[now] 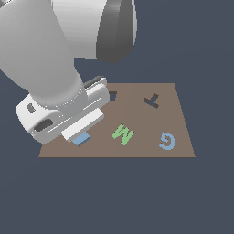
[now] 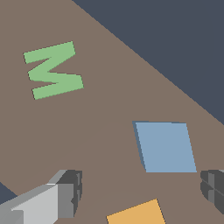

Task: Insert a designated object into the corresponding slot on a board.

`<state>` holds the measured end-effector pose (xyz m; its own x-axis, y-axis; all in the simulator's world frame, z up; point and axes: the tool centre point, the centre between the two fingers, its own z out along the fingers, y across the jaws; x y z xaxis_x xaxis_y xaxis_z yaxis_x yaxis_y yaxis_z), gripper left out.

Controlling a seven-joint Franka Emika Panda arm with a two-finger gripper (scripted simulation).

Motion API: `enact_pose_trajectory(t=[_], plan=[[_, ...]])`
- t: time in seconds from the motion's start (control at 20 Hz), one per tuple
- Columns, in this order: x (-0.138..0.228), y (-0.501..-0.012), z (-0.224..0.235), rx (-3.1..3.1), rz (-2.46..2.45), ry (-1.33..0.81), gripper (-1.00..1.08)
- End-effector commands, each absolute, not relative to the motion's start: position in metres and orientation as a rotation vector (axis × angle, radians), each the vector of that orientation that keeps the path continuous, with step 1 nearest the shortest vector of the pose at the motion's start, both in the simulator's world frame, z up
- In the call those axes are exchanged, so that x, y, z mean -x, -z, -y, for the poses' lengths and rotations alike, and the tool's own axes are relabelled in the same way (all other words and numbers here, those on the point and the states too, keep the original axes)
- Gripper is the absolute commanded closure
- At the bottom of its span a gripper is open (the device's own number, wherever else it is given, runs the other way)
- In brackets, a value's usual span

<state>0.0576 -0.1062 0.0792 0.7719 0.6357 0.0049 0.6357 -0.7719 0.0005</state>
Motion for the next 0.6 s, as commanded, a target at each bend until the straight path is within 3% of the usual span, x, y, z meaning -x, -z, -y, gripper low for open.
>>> enact_pose_trajectory(t=[0.0, 0.55], plan=[[-0.065, -0.072, 0.111, 2.925, 1.144, 0.007, -0.92], [-0.085, -0.052, 0.122, 2.837, 1.349, 0.001, -0.92]])
